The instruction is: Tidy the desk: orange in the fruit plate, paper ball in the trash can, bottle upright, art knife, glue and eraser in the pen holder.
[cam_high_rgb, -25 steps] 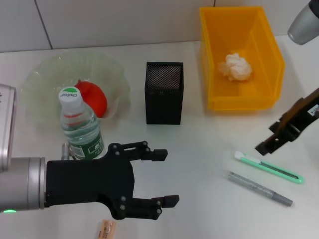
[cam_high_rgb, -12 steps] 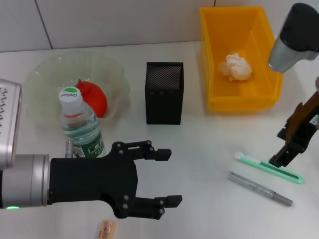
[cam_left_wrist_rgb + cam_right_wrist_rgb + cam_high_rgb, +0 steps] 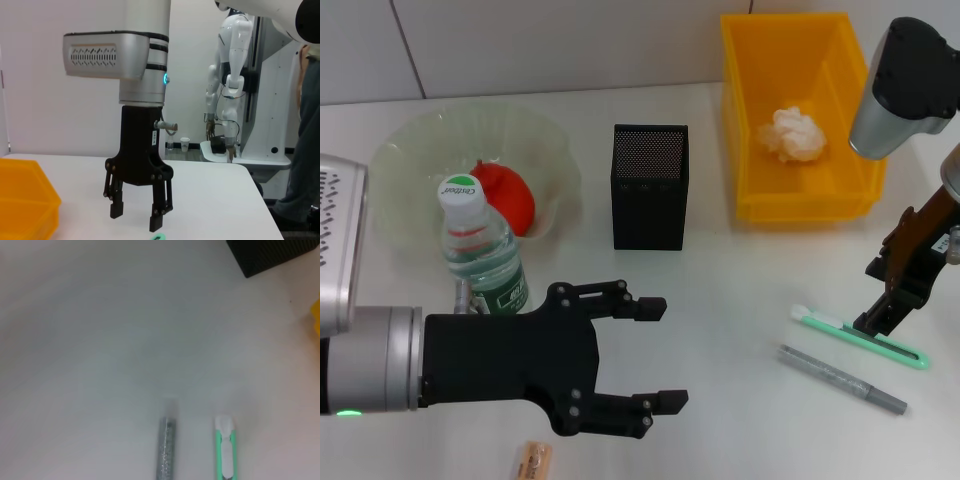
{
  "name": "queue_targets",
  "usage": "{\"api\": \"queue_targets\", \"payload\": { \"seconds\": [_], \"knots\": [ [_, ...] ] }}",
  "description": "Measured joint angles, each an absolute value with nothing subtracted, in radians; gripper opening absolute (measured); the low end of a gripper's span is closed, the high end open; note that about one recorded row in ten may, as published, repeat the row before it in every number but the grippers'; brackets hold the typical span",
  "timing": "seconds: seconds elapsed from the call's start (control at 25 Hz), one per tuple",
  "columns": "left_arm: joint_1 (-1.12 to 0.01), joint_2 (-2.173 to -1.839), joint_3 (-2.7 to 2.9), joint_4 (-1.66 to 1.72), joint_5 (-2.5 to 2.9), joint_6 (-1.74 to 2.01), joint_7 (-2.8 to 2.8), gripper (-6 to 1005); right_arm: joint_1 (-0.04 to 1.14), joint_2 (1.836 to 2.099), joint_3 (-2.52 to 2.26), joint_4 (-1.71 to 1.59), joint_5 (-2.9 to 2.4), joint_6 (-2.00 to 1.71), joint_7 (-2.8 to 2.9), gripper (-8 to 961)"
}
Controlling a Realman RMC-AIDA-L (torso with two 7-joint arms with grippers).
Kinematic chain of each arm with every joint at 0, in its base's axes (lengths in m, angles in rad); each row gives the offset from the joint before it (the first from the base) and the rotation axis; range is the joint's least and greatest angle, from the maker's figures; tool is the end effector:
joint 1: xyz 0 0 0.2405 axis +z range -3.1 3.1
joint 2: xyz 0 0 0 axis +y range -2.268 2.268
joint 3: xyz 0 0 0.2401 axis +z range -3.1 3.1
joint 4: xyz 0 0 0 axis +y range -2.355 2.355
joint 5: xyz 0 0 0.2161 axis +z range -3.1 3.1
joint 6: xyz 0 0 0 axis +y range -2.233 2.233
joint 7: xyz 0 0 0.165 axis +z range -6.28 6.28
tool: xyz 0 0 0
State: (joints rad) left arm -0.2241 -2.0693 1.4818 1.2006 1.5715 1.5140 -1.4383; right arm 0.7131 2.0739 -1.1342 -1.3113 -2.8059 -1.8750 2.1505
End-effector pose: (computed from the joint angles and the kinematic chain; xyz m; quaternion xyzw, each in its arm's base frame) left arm -0.1580 0.2657 -0.0411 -0.9691 -0.0245 -0.2452 0.0127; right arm 0.1972 0.3469 0.0392 -0.9272 0.2300 -0.2813 0.0910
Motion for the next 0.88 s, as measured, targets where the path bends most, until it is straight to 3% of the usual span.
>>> {"api": "queue_targets", "payload": {
  "seconds": [0.88],
  "knots": [
    [-0.229, -2.069, 1.482, 1.166, 1.572, 1.516, -1.43, 814, 0.712, 2.08, -1.223, -1.206, -2.822, -1.727, 2.16, 756]
  ]
}}
